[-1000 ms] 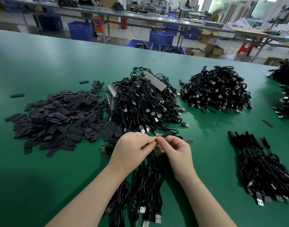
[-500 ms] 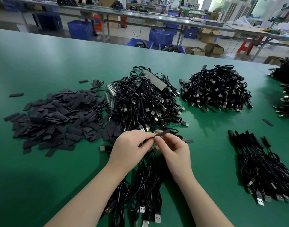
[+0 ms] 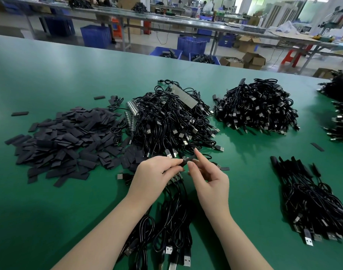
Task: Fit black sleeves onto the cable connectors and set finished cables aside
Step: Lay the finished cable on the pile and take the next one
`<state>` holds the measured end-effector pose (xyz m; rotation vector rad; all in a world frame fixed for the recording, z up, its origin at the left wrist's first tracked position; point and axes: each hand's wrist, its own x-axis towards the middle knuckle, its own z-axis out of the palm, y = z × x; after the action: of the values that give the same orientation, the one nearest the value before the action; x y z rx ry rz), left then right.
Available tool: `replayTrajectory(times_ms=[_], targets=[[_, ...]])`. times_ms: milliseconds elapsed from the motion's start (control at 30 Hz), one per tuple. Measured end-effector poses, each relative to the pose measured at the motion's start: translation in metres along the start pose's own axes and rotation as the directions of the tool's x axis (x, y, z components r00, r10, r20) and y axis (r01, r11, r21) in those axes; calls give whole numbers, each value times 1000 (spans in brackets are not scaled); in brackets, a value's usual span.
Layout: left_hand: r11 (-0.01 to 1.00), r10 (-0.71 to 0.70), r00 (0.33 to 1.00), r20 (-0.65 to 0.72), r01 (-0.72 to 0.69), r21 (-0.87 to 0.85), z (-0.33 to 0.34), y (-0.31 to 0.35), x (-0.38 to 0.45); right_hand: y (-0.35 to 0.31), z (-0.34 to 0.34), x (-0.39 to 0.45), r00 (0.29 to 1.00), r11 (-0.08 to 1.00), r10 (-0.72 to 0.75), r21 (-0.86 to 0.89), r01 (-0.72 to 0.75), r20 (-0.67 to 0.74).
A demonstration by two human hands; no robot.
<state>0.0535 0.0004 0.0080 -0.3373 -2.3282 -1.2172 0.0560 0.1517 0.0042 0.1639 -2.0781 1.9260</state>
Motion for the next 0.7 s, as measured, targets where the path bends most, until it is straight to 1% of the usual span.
replayTrajectory(times_ms=[100, 167, 267, 433, 500, 633, 700], targets=[[1000, -13, 1000, -6, 13, -15, 1, 0, 1, 1, 1, 1, 1000, 999, 21, 24, -21, 1], [999, -28, 1000, -15, 27, -21, 1, 0, 1, 2, 2, 1, 999, 999, 30, 12, -30, 39], [1000, -18, 1000, 19, 18, -17, 0, 2, -2, 3, 1, 2, 995, 999, 34, -10, -33, 97], [998, -63, 998, -7, 63, 5, 2, 3, 0, 3, 3, 0, 989, 997, 74, 0, -75, 125], [997, -72, 997, 6, 72, 12, 2, 2, 0, 5, 4, -1, 984, 995, 93, 16, -97, 152], [998, -61, 998, 35, 60, 21, 2, 2, -2, 5, 2, -1, 986, 999, 46, -28, -42, 160], [998, -53, 998, 43, 52, 36, 1, 1, -3, 6, 1, 0, 983, 997, 55, -67, -44, 177]])
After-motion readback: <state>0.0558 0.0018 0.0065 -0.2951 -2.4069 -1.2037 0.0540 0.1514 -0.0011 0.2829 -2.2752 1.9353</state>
